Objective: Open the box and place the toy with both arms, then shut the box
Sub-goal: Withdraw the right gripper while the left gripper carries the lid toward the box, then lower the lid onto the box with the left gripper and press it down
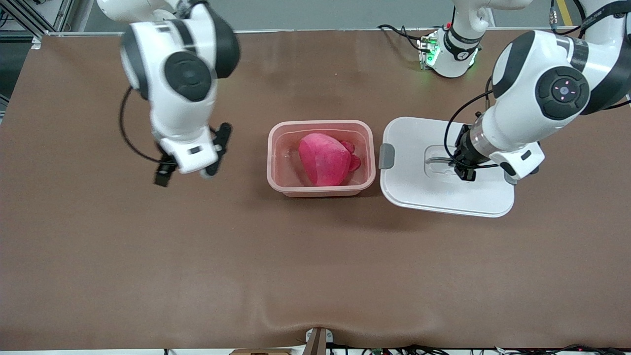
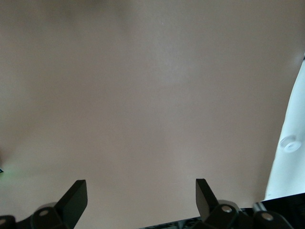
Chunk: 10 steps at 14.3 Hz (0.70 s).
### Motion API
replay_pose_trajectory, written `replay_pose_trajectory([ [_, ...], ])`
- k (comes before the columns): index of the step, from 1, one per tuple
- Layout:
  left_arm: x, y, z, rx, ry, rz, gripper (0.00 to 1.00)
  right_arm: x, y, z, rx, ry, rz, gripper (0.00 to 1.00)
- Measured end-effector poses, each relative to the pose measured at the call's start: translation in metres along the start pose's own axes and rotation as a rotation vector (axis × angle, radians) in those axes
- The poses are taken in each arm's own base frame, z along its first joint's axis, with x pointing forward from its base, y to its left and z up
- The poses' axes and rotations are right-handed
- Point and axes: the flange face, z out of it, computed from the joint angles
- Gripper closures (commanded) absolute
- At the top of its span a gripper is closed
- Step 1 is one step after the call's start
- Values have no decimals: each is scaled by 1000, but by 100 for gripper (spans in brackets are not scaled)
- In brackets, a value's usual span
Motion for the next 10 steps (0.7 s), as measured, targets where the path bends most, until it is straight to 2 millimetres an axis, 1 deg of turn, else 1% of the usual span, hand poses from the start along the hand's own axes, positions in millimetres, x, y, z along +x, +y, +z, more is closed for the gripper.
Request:
replay_pose_trajectory([
  [2, -16, -4, 1, -2, -3, -6, 100, -47, 30, 21, 67, 33, 89, 0],
  [4, -38, -8, 4, -5, -6, -27, 100, -94, 57, 47, 148, 81, 181, 0],
  [6, -63, -14, 8, -11, -8, -44, 100, -133, 76, 72, 220, 131, 259, 0],
  [7, -74, -16, 11, -11, -7, -49, 100, -148, 83, 81, 238, 141, 287, 0],
  [8, -85, -19, 14, -10, -6, -46, 100, -159, 87, 87, 250, 149, 307, 0],
  [10, -105, -23, 22, -6, -3, -39, 100, -167, 89, 94, 266, 148, 354, 0],
])
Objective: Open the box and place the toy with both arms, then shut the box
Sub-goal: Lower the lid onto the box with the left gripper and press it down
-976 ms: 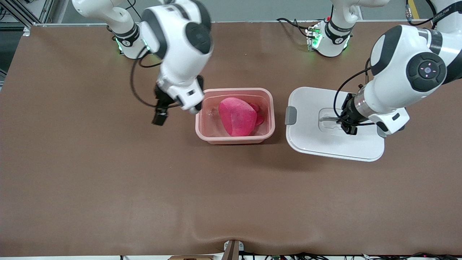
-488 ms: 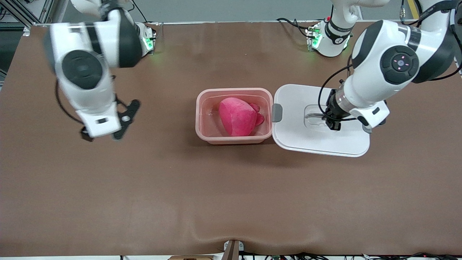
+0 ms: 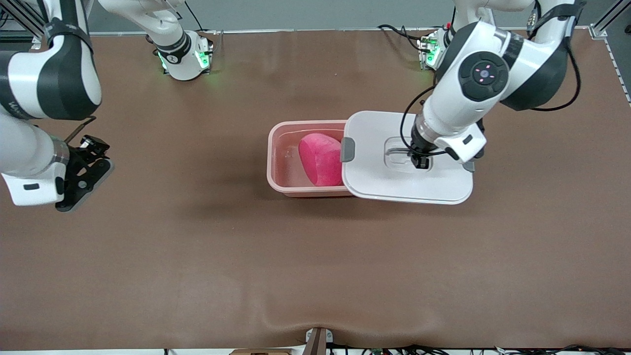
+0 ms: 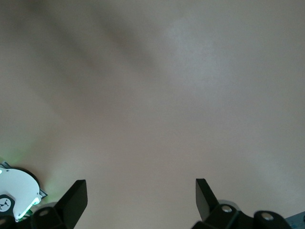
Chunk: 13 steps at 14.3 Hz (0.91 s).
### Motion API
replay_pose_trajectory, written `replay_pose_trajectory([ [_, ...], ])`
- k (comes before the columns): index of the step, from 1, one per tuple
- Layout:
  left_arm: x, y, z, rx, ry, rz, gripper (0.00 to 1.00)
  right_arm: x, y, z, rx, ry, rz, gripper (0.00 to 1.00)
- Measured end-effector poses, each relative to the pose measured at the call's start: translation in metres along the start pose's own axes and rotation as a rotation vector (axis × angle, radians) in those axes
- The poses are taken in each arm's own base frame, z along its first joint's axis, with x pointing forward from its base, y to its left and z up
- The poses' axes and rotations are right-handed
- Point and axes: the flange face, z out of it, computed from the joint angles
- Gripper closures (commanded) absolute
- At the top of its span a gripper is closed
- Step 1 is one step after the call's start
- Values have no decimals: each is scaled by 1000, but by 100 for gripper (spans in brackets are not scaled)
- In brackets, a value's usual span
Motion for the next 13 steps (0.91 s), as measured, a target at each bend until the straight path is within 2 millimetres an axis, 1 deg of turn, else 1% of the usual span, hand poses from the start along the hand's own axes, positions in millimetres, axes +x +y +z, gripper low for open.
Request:
replay_pose_trajectory([
  [3, -30, -6, 14, -4, -3, -29, 100, 7, -5, 5, 36, 18, 218, 0],
  [5, -49, -10, 23, -6, -5, -49, 100, 15, -9, 11, 73, 28, 287, 0],
  [8, -77, -17, 39, -8, -7, -90, 100, 19, -8, 20, 90, 19, 384, 0],
  [11, -102, -24, 54, -6, 5, -129, 100, 16, -2, 31, 96, 21, 472, 0],
  [13, -118, -27, 64, -3, 11, -149, 100, 5, 5, 35, 118, 57, 515, 0],
])
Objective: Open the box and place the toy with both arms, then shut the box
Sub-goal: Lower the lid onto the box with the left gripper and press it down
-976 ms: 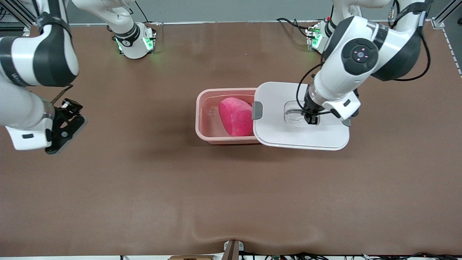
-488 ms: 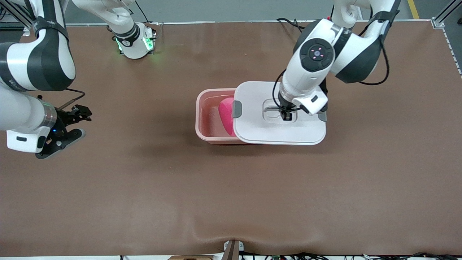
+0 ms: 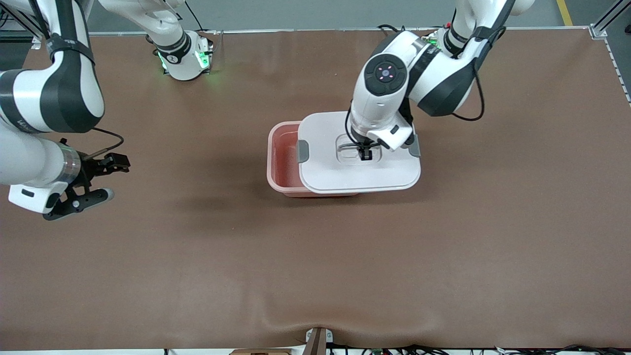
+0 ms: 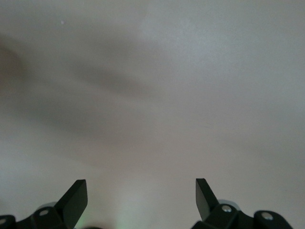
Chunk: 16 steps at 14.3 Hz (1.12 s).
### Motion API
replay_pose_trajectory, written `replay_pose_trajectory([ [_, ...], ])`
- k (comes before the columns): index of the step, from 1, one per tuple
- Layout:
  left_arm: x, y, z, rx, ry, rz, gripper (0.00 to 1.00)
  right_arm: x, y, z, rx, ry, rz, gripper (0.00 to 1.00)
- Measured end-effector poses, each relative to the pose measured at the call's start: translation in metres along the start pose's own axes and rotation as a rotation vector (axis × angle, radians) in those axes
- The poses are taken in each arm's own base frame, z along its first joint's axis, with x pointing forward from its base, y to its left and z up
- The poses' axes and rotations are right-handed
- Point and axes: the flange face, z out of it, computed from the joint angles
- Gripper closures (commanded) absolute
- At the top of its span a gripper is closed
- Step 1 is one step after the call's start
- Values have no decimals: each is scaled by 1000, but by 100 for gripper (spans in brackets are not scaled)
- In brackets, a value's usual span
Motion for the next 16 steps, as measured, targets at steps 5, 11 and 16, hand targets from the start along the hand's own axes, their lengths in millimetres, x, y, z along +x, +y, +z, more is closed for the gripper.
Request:
replay_pose_trajectory([
  [5, -39, -13, 24, -30, -2, -3, 100, -58, 13, -1, 10, 138, 102, 0],
  [11, -62, -21, 50, -37, -19, 5, 100, -98, 7, -31, 10, 168, 137, 0],
  [16, -71, -24, 60, -42, -30, 17, 100, -112, 22, -44, 25, 149, 223, 0],
])
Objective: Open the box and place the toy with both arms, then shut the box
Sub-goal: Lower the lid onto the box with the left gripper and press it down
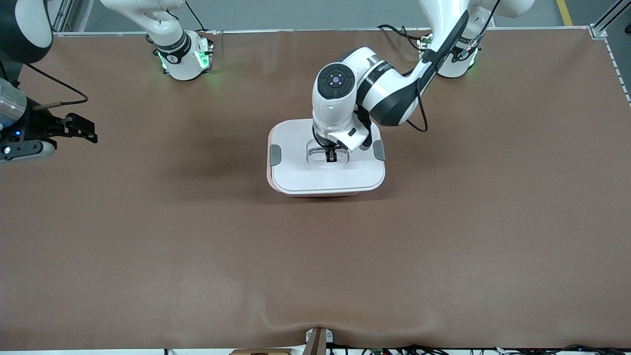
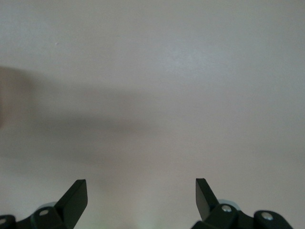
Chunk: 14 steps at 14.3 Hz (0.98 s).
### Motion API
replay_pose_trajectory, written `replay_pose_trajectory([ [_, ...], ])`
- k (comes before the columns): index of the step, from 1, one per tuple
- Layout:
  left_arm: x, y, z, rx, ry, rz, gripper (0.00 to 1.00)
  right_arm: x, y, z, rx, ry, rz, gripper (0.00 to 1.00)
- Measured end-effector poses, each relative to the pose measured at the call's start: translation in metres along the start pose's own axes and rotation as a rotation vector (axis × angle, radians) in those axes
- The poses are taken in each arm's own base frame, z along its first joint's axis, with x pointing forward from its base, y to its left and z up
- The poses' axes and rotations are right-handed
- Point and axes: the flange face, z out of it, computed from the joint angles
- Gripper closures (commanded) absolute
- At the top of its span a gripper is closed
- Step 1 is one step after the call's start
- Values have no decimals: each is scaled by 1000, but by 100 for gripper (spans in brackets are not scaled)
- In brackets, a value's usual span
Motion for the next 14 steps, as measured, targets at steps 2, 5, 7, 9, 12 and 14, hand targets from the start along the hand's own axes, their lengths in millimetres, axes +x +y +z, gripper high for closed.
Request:
replay_pose_trajectory([
  [2, -5, -5, 4, 2, 1, 1, 100, -2, -1, -8, -1, -5, 40, 0],
  [5, -8, -6, 6, 1, -2, -5, 100, -4, -1, -31, -3, 11, 61, 0],
  [7, -9, -6, 8, 0, -5, -3, 100, -4, -1, -50, -9, 47, 65, 0],
  [9, -10, -6, 9, -1, -6, -2, 100, -5, -1, -67, -14, 83, 85, 0],
  [12, -10, -5, 11, 0, -6, -3, 100, -8, 0, -79, -13, 88, 124, 0],
  [14, -10, -5, 14, 1, -2, -1, 100, -14, -1, -75, -6, 37, 129, 0],
])
